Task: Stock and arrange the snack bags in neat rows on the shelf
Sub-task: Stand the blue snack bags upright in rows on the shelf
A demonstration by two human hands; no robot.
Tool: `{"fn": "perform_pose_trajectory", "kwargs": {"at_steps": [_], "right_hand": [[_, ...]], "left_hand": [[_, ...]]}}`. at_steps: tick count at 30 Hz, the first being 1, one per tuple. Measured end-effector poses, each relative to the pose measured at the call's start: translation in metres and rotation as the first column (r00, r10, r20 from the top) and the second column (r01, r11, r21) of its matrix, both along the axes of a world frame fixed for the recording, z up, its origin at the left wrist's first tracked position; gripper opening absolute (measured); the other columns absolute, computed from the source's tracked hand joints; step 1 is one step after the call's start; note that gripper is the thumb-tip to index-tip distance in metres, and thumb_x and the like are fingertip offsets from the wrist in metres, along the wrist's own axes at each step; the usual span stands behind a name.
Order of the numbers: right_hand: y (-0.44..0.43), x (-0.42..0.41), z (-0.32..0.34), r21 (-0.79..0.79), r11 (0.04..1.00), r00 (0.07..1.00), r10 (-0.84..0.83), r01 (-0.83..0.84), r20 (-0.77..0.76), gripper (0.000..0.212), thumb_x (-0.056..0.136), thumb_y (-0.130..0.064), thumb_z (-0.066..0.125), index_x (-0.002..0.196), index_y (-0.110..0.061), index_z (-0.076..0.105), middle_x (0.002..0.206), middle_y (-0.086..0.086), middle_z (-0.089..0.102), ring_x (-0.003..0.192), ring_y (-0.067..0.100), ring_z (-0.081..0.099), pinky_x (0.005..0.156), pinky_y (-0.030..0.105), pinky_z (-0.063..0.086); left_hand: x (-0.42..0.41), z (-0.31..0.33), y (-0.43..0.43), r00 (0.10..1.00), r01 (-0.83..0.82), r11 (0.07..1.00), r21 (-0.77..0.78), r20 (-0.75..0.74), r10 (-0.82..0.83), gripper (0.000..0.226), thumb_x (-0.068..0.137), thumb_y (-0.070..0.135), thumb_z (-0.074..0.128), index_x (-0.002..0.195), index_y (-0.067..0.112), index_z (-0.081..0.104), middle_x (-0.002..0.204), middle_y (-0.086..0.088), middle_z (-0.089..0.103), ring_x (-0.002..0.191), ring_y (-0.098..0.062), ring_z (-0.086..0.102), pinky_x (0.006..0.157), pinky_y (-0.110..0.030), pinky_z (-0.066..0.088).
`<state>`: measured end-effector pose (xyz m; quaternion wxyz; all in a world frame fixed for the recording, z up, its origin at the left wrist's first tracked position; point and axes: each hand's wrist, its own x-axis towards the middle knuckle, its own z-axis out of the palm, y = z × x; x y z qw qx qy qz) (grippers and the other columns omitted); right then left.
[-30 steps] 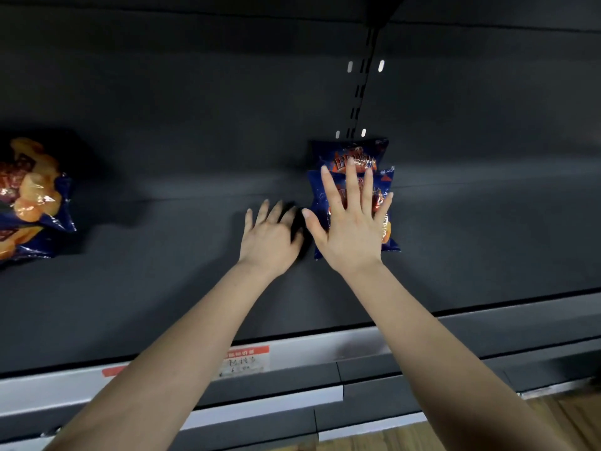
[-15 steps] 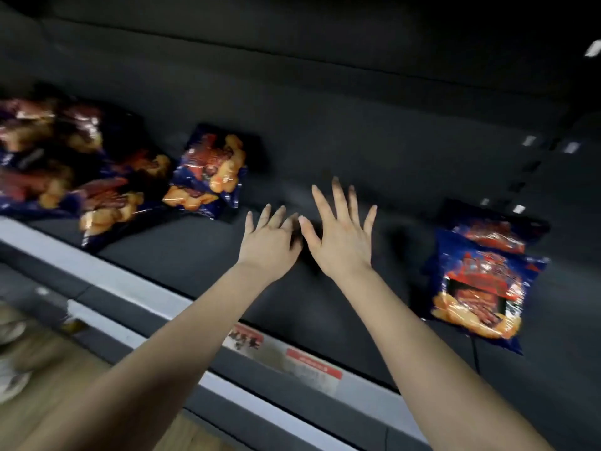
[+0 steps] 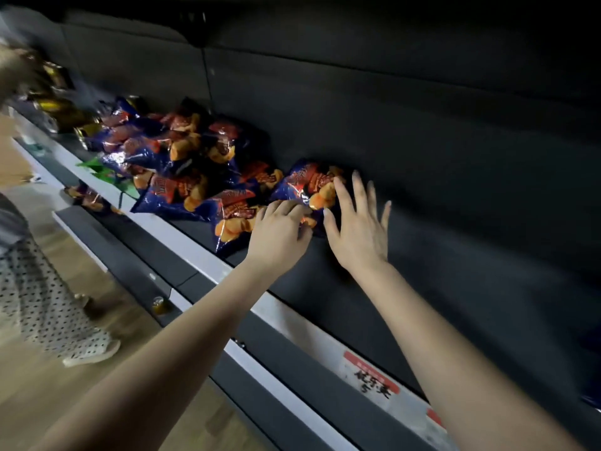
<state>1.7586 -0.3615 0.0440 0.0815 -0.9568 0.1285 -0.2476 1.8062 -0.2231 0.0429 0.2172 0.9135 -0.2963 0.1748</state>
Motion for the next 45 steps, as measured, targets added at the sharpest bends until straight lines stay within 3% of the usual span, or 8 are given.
{"fn": "perform_pose_trajectory", "kwargs": {"at_steps": [6,13,17,24,28,36,41,45], "right_hand": [[0.021,0.052,0.019,-0.067,0.996,0.997,-0.048,0.052,0.064,0.06,0.095,-0.043,0.043,0.149,-0.024,0.027,0.159,0.006,0.015,0.146,0.034,0.01,0.114,0.059,0.01],[0.033,0.099,0.021,-0.107,0.983,0.987,-0.157,0.152,-0.042,0.055,0.097,-0.044,0.036,0.149,-0.029,0.026,0.159,0.004,0.013,0.146,0.033,0.007,0.114,0.06,0.009],[0.03,0.1,-0.006,0.008,0.972,0.952,-0.227,0.233,-0.206,0.059,0.097,-0.054,0.028,0.151,-0.034,0.014,0.16,-0.004,0.002,0.146,0.03,-0.005,0.112,0.063,0.01],[0.036,0.096,-0.017,-0.003,0.956,0.951,-0.291,0.292,-0.104,0.063,0.093,-0.056,0.034,0.15,-0.035,0.017,0.159,-0.004,0.012,0.146,0.028,0.003,0.112,0.058,0.02],[0.04,0.095,-0.024,-0.04,0.942,0.941,-0.334,0.332,-0.063,0.069,0.086,-0.061,0.019,0.15,-0.033,0.019,0.158,-0.001,0.016,0.144,0.03,0.009,0.11,0.057,0.025],[0.05,0.091,-0.027,0.02,0.936,0.936,-0.352,0.352,-0.011,0.068,0.088,-0.059,0.022,0.15,-0.031,0.021,0.157,0.001,0.019,0.142,0.03,0.015,0.106,0.053,0.031],[0.06,0.075,-0.022,0.105,0.92,0.918,-0.386,0.377,0.086,0.07,0.084,-0.06,0.025,0.148,-0.029,0.028,0.155,0.001,0.024,0.137,0.031,0.023,0.099,0.056,0.032],[0.057,0.061,-0.016,0.125,0.903,0.875,-0.429,0.41,0.224,0.07,0.085,-0.058,0.035,0.146,-0.024,0.03,0.151,0.008,0.03,0.131,0.035,0.034,0.095,0.058,0.035]], "left_hand": [[0.064,0.021,0.018,0.999,0.022,0.999,-0.043,0.049,-0.019,0.036,0.091,0.024,0.047,0.125,0.017,0.056,0.133,-0.003,0.053,0.125,-0.027,0.044,0.106,-0.039,0.029],[0.115,0.015,0.022,0.985,0.153,0.974,0.167,-0.108,-0.136,0.05,0.095,0.037,0.039,0.142,0.021,0.036,0.151,-0.002,0.034,0.139,-0.024,0.029,0.116,-0.045,0.015],[0.124,0.002,0.027,0.957,0.239,0.951,0.197,-0.216,-0.196,0.047,0.097,0.038,0.036,0.142,0.023,0.038,0.141,-0.004,0.048,0.131,-0.027,0.04,0.115,-0.044,0.017],[0.13,-0.008,0.028,0.946,0.303,0.946,0.118,-0.16,-0.283,0.047,0.095,0.037,0.038,0.139,0.022,0.042,0.122,-0.006,0.063,0.124,-0.024,0.048,0.116,-0.041,0.012],[0.133,-0.012,0.031,0.944,0.317,0.945,0.084,-0.126,-0.306,0.046,0.094,0.038,0.039,0.137,0.023,0.044,0.115,-0.006,0.066,0.12,-0.025,0.05,0.116,-0.039,0.013],[0.14,-0.016,0.035,0.921,0.374,0.921,-0.108,-0.07,-0.382,0.034,0.097,0.026,0.04,0.13,0.024,0.046,0.084,-0.002,0.068,0.104,-0.025,0.058,0.109,-0.036,0.023],[0.136,0.007,0.038,0.856,0.366,0.801,-0.473,-0.166,-0.489,0.039,0.096,0.014,0.049,0.133,0.018,0.042,0.108,-0.009,0.065,0.098,-0.025,0.063,0.086,-0.034,0.049],[0.137,0.038,0.023,0.84,0.355,0.746,-0.564,-0.159,-0.519,0.037,0.095,0.007,0.049,0.132,0.013,0.045,0.116,-0.007,0.062,0.1,-0.014,0.059,0.082,-0.01,0.038]]}}
